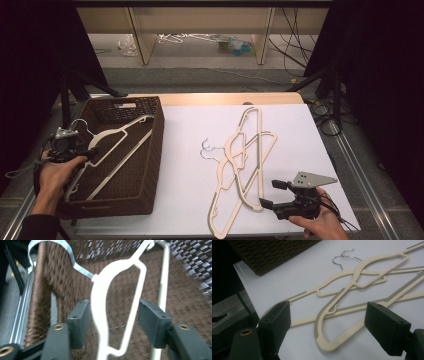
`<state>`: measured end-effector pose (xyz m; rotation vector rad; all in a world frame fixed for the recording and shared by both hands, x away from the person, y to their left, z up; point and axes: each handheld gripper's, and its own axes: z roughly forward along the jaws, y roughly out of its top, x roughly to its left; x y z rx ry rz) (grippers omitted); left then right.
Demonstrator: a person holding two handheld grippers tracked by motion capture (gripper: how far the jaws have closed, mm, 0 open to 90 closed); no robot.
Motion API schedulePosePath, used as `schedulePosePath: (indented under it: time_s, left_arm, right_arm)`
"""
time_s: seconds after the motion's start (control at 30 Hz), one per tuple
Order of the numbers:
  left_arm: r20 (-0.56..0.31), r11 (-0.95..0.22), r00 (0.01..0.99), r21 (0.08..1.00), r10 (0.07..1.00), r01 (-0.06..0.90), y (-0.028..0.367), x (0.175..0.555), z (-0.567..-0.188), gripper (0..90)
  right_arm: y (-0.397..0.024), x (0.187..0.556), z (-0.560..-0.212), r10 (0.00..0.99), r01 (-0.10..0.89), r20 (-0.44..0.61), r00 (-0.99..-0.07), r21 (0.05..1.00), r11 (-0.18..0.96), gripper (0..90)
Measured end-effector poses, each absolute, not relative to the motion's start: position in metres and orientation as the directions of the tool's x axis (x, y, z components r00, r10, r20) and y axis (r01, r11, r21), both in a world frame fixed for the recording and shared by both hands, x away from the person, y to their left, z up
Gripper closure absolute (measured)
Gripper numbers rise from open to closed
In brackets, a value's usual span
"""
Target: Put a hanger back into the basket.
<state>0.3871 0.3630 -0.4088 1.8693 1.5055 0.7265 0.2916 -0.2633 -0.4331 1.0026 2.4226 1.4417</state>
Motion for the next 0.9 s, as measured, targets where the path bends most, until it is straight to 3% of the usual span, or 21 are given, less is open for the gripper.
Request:
schedulePosePath:
  time_s: [0.33,0.43,0.8,0.9]
  left_arm:
    - [-0.046,-0.141,0.387,0.886,0.921,0.443,0.299,0.342,-0.365,27.9]
    - [-0.025,-0.180,0.464,0.902,0.886,0.392,0.274,0.327,-0.360,25.1]
    - [0.002,-0.217,0.664,0.946,0.748,0.241,0.189,0.295,-0.374,20.3]
    - [-0.008,-0.189,0.670,0.957,0.742,0.221,0.179,0.289,-0.378,19.1]
  right_arm:
    - [-0.258,0.292,-0.434,0.617,0.475,0.204,-0.760,0.822,0.314,22.0]
    - [-0.256,0.292,-0.435,0.619,0.484,0.207,-0.757,0.815,0.320,22.0]
    - [-0.255,0.293,-0.440,0.642,0.484,0.209,-0.738,0.827,0.286,21.3]
    - [-0.258,0.291,-0.438,0.659,0.487,0.212,-0.722,0.832,0.265,20.8]
